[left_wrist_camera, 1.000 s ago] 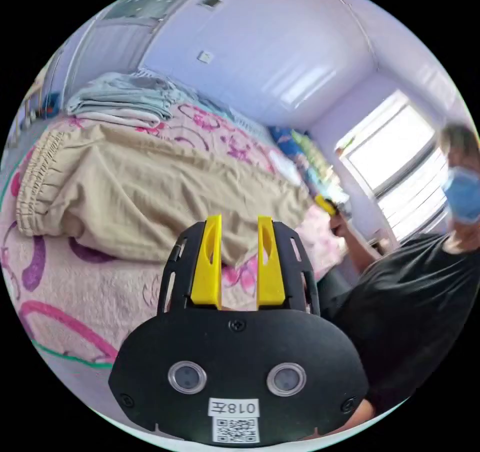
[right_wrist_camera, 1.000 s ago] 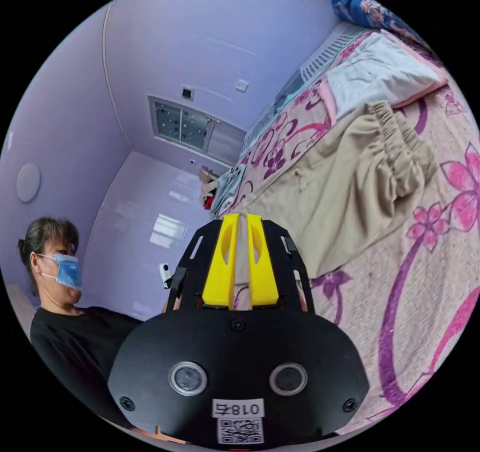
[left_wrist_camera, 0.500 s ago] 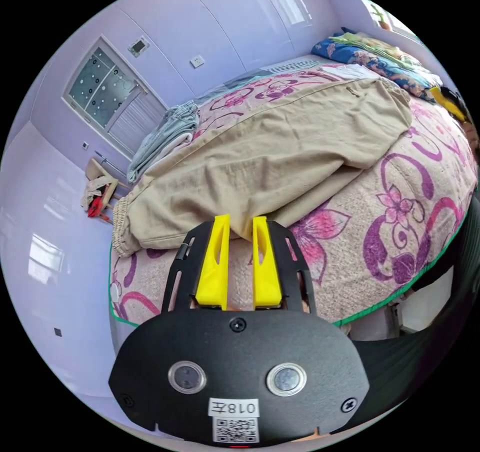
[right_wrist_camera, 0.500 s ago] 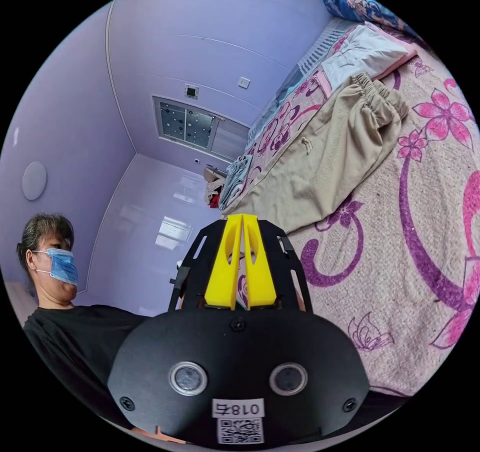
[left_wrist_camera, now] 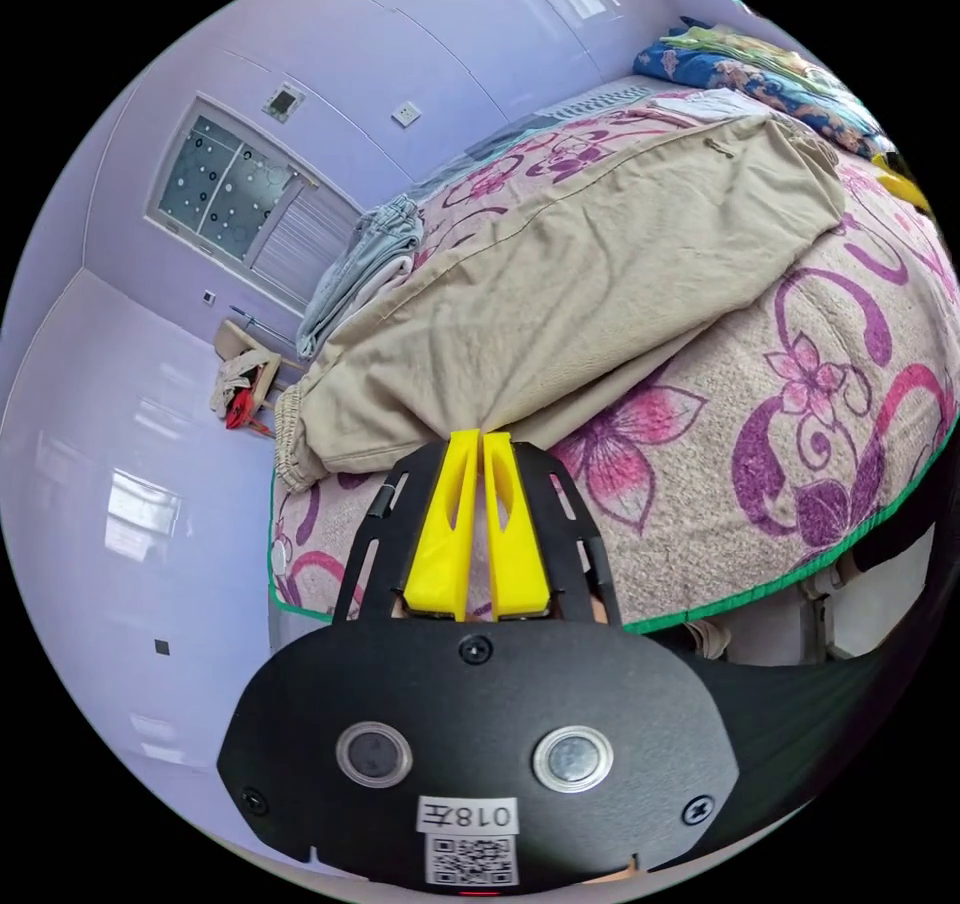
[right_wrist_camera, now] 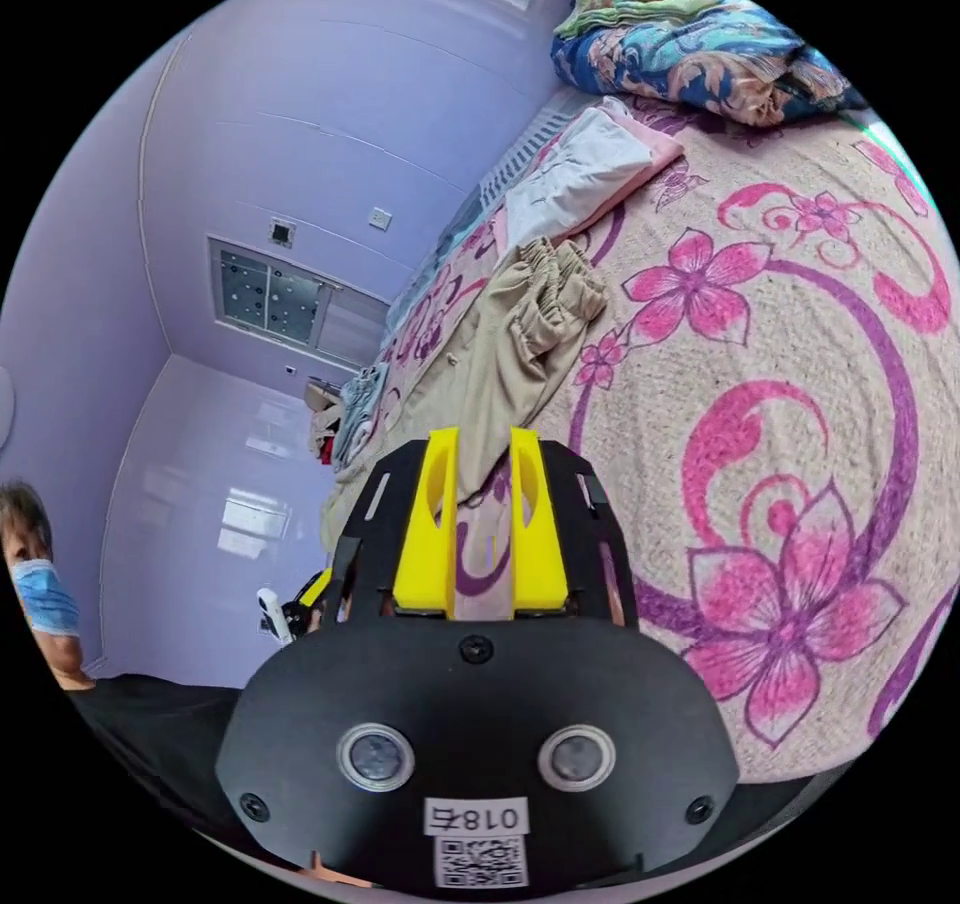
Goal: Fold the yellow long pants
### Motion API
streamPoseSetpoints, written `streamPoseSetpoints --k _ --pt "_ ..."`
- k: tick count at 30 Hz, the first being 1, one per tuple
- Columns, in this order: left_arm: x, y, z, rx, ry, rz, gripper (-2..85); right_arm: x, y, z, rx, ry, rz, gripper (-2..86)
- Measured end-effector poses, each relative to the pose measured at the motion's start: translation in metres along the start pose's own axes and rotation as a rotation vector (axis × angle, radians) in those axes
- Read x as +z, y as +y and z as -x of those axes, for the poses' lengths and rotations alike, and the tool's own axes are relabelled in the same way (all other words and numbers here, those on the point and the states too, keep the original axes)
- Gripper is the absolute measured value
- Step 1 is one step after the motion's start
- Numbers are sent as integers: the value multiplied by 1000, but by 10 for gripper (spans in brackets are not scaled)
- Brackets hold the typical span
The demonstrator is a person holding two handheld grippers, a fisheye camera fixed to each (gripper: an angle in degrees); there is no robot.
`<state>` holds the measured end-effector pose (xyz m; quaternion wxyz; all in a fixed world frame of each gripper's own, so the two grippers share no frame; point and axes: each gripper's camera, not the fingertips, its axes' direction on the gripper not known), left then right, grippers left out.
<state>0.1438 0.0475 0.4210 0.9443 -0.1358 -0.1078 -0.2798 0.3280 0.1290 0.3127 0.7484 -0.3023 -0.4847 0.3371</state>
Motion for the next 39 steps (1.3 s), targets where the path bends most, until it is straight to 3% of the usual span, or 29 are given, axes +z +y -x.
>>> streamPoseSetpoints --k 6,12,14,21,24,28,31,39 --pt "-20 -16 7 -73 69 36 -9 42 -65 33 -159 254 30 105" --pt "-36 -33 1 -65 45 62 -9 102 -102 46 -187 417 233 70" --pt "-40 -36 2 -66 50 62 -9 107 -112 65 -239 452 233 24" --pt "-52 -49 -1 -34 40 69 -9 86 -152 158 -480 511 102 4" --pt "-55 -52 -7 -11 53 66 -9 83 -158 149 -452 526 120 1" --pt "-52 -57 -20 42 30 101 -9 115 -146 72 -266 582 298 2" --pt "-53 -58 -22 72 19 117 -9 111 -133 52 -197 539 273 2" --pt "-60 -64 -7 27 49 117 -10 93 -172 109 -317 499 234 4"
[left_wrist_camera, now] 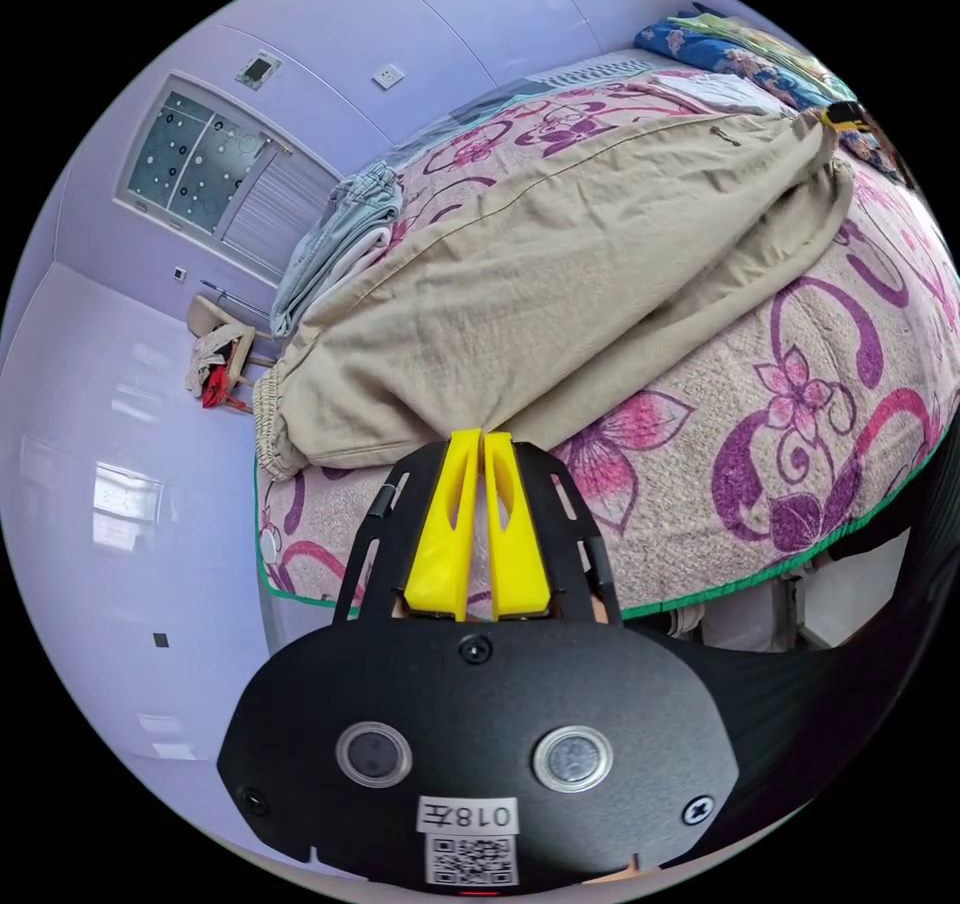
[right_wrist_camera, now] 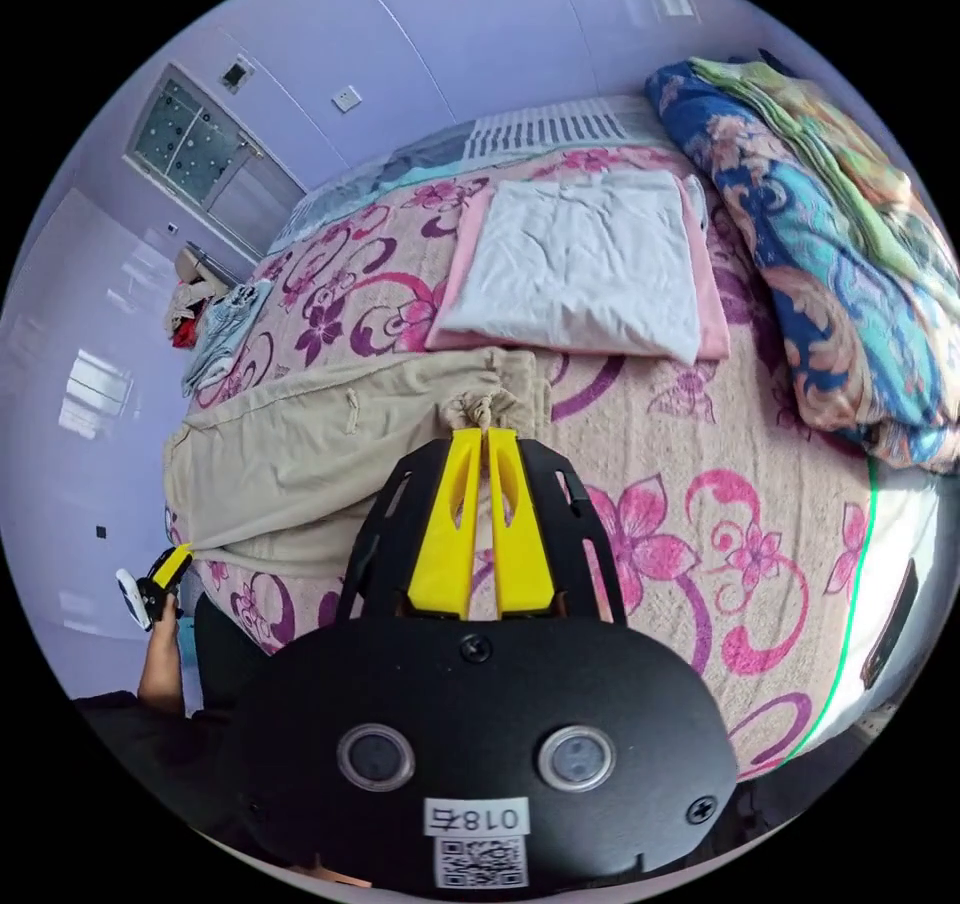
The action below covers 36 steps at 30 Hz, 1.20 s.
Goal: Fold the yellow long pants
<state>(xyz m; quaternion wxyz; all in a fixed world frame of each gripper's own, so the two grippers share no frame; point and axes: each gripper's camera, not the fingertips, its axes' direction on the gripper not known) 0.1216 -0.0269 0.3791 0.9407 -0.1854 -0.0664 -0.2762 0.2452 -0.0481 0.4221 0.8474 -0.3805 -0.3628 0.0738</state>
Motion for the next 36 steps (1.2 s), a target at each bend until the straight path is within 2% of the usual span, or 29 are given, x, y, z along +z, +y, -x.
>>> streamPoseSetpoints --k 5,9,12,14,16,19,24,29,36 --pt "-7 1 2 -9 4 -19 -10 -88 -46 74 -298 75 -241 4" --pt "-9 3 0 5 -11 -26 -9 -97 -36 68 -319 120 -236 4" --pt "-4 6 -1 28 19 -22 -9 -60 -6 15 -199 117 -108 5" --pt "1 6 -4 53 23 -1 -9 -16 20 -38 -46 56 52 7" --pt "4 5 -5 70 18 10 -9 1 37 -64 31 6 90 9" --pt "4 3 -1 56 23 17 -9 -7 43 -84 93 -69 38 18" --pt "7 6 4 31 24 35 -9 -26 36 -97 77 -80 84 59" --pt "12 9 8 28 25 36 -9 -60 78 -141 269 -247 -43 96" --pt "18 15 24 3 59 23 -9 -49 108 -175 409 -512 -75 128"
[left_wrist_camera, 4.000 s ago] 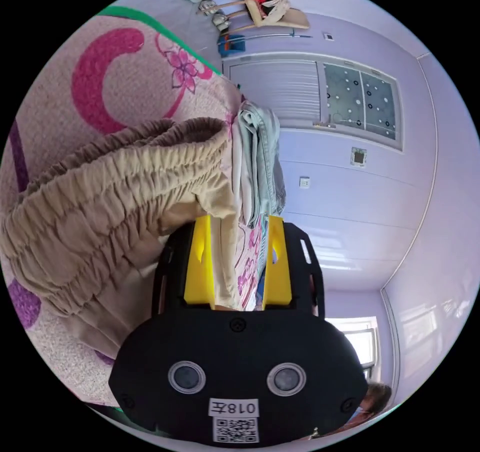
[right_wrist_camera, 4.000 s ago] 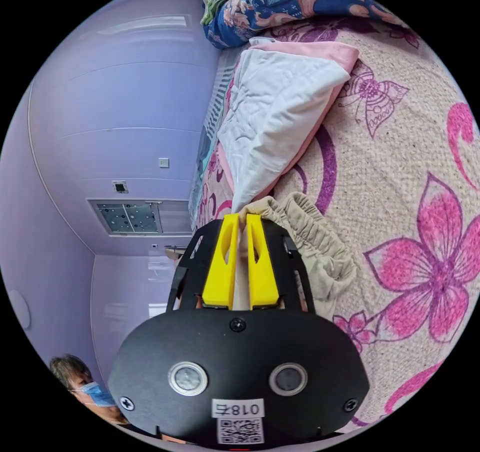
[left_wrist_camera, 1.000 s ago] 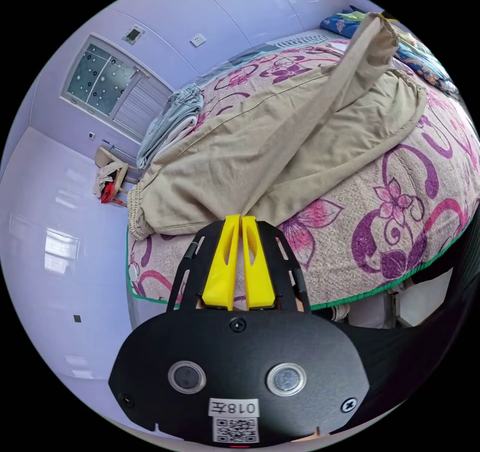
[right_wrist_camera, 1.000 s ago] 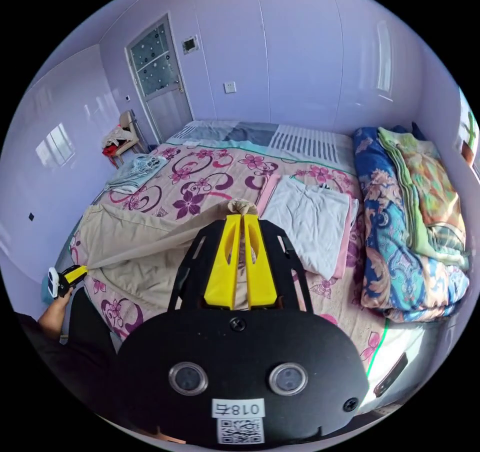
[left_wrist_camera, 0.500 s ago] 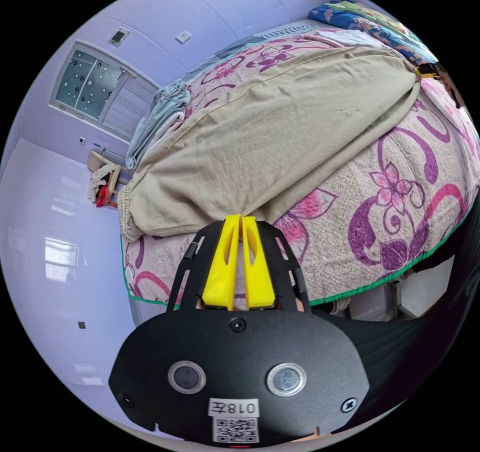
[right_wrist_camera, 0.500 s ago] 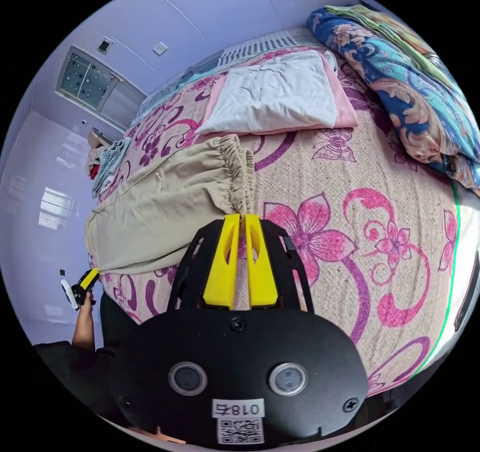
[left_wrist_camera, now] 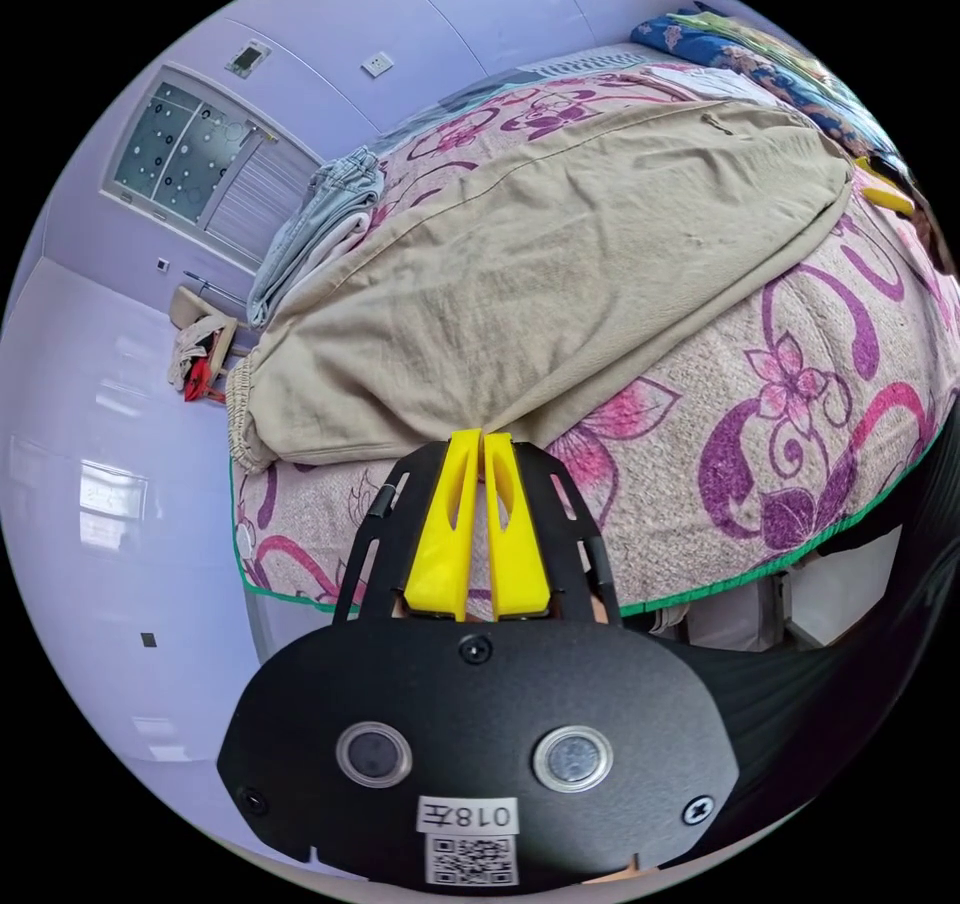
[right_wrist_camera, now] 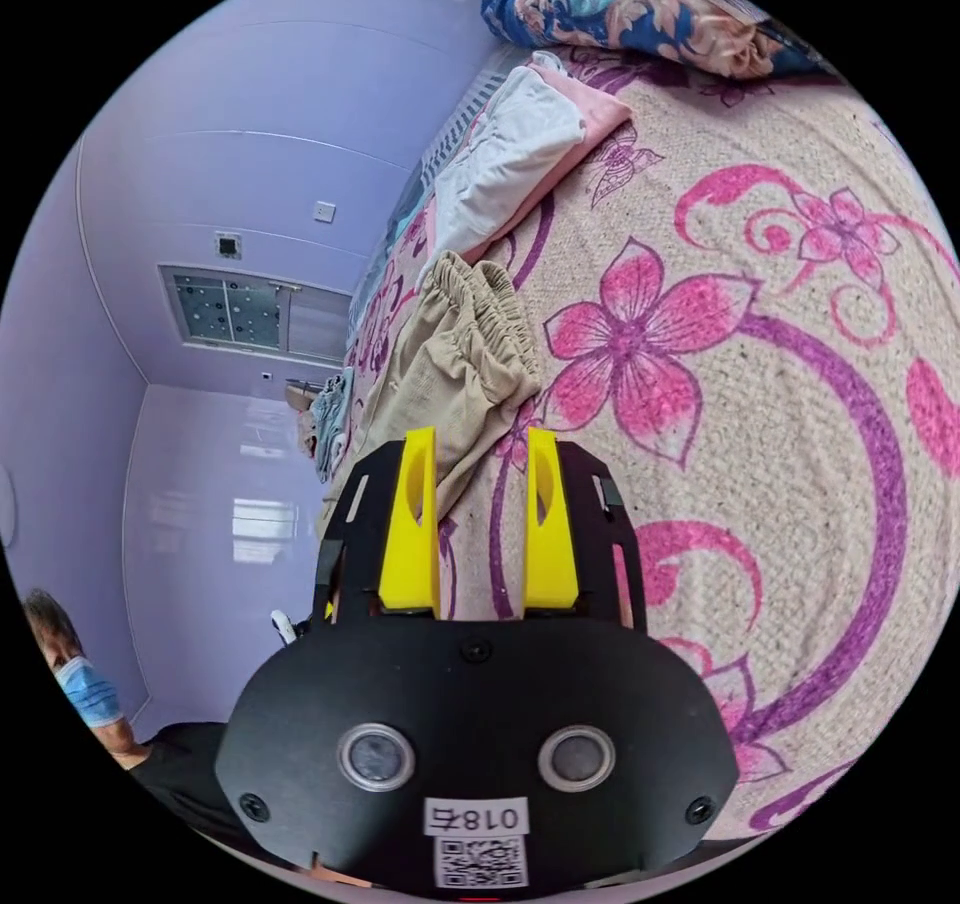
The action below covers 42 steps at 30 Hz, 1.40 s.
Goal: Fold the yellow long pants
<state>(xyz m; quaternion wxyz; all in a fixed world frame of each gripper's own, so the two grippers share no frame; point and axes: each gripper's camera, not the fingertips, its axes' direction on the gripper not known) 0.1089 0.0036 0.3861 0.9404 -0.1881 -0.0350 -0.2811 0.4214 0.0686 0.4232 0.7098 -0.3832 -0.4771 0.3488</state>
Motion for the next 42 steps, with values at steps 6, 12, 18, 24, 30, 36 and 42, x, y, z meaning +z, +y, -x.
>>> streamPoseSetpoints --k 6,12,18,24,30,36,42 --pt "2 7 15 -16 6 -20 -9 -11 -15 -18 88 -73 -47 130" --pt "9 11 33 -29 21 -29 -9 -16 -27 -25 101 -38 -26 75" --pt "7 10 66 -12 40 -62 -9 -36 -40 18 -34 52 -25 28" --pt "-22 -2 139 -79 87 -169 -10 -78 -74 114 -241 -82 -87 22" --pt "0 25 130 16 288 -126 -10 -133 -35 72 -217 -99 -125 20" --pt "74 36 103 70 412 23 -10 -130 24 -64 116 30 -66 19" --pt "37 47 138 64 394 -75 -9 -159 26 -29 -59 -33 -93 15"
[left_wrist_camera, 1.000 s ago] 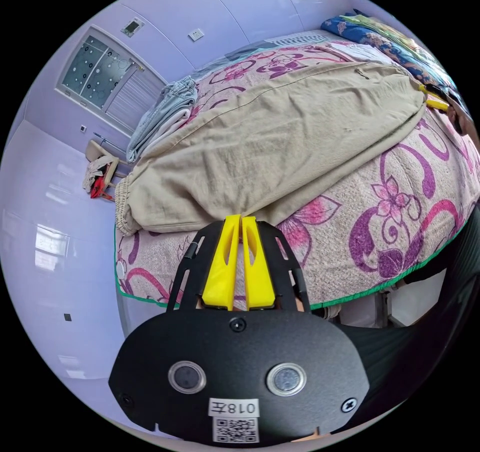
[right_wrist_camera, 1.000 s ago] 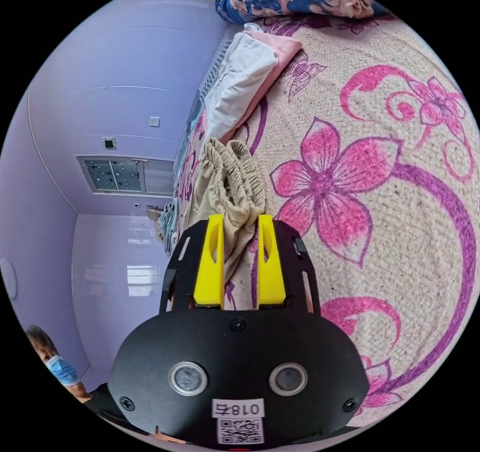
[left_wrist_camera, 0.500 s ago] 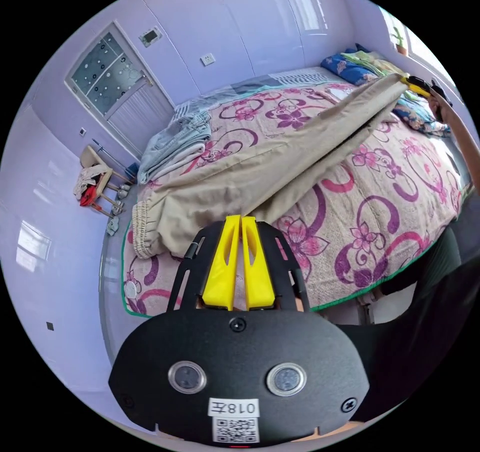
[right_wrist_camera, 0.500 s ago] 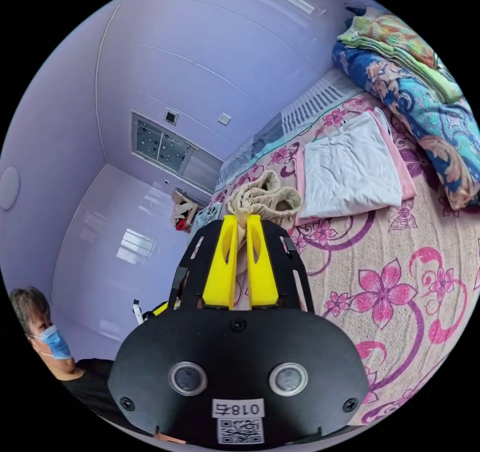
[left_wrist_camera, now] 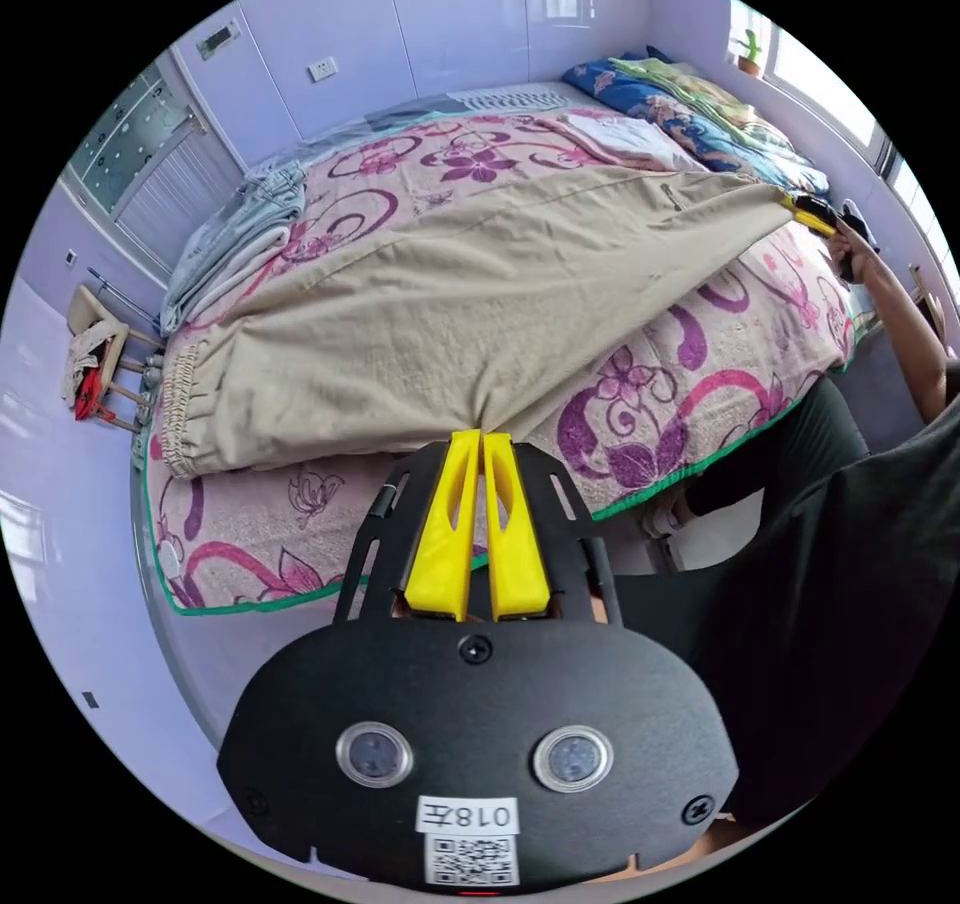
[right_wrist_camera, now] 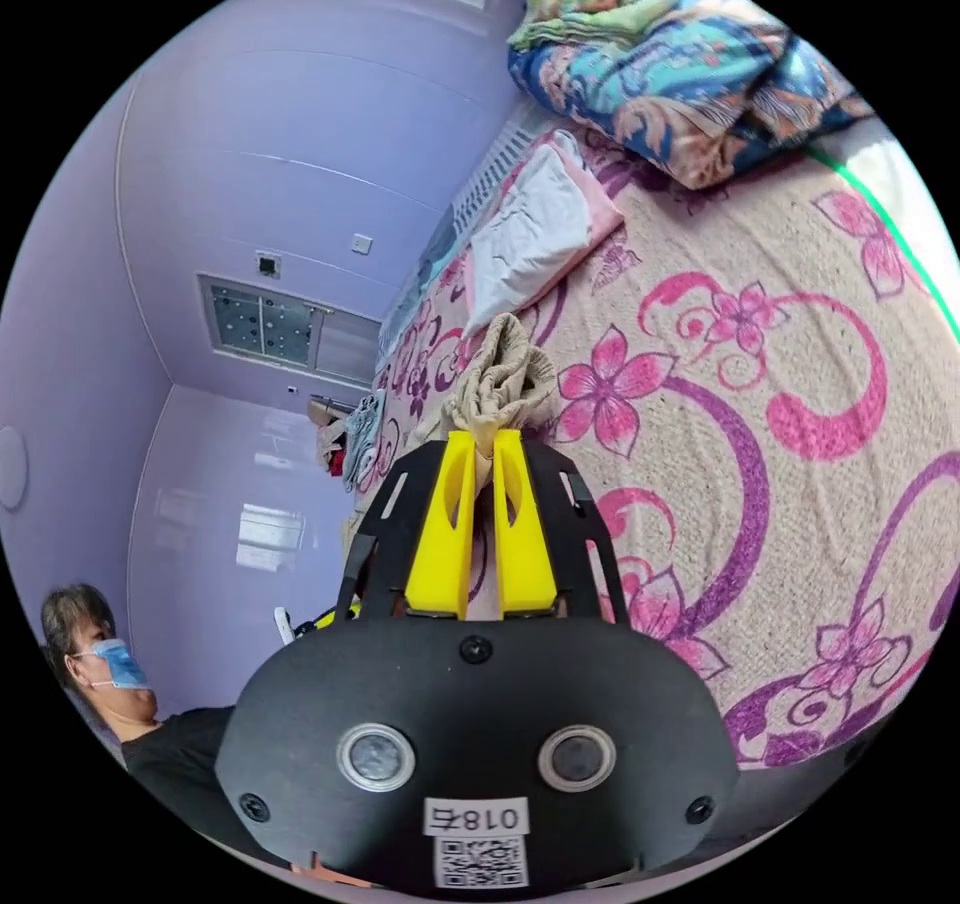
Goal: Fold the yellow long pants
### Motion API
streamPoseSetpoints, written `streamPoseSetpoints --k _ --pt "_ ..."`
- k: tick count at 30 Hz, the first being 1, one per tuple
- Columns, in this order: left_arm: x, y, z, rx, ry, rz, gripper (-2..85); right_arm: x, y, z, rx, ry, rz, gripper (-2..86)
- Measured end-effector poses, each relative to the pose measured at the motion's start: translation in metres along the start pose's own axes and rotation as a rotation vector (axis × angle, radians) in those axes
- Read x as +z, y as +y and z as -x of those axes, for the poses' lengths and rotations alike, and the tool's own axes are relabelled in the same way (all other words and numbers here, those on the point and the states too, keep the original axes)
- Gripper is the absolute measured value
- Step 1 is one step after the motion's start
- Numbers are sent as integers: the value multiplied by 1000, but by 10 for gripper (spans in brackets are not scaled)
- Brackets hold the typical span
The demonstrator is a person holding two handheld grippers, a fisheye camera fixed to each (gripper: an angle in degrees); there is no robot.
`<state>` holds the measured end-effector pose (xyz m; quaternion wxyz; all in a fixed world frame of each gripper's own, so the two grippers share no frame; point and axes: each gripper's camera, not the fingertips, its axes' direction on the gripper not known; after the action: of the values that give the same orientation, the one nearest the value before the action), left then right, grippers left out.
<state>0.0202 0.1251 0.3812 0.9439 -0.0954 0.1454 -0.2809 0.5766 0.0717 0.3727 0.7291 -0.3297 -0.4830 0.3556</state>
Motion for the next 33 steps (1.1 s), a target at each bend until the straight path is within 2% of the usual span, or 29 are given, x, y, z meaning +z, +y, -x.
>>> streamPoseSetpoints --k 4,9,10,12,13,15,18,24,27,29,31,33 --pt "-2 17 -7 44 113 -12 -7 -43 19 1 -71 35 -34 13" --pt "71 45 -14 20 285 118 38 -44 65 -79 126 169 25 23" --pt "71 47 -10 19 327 98 49 -43 76 -89 140 143 -11 24" --pt "54 57 26 -9 530 -76 74 -42 87 -99 163 79 -58 26" --pt "48 59 37 -19 555 -128 75 -38 91 -101 167 87 -60 26" --pt "29 62 95 -113 539 -327 69 -29 94 -101 163 141 -37 27" --pt "40 51 173 -289 483 -466 52 -19 98 -103 177 166 -32 29" --pt "158 -12 271 -473 512 -254 38 1 108 -102 210 201 -35 29" --pt "191 -5 309 -689 476 -251 30 11 114 -99 206 220 -28 29" --pt "205 9 322 -799 515 -263 24 20 119 -97 201 232 -25 29" --pt "207 19 322 -822 543 -275 28 27 125 -96 203 226 -33 29" --pt "189 29 303 -751 522 -326 36 32 132 -96 205 204 -54 28"
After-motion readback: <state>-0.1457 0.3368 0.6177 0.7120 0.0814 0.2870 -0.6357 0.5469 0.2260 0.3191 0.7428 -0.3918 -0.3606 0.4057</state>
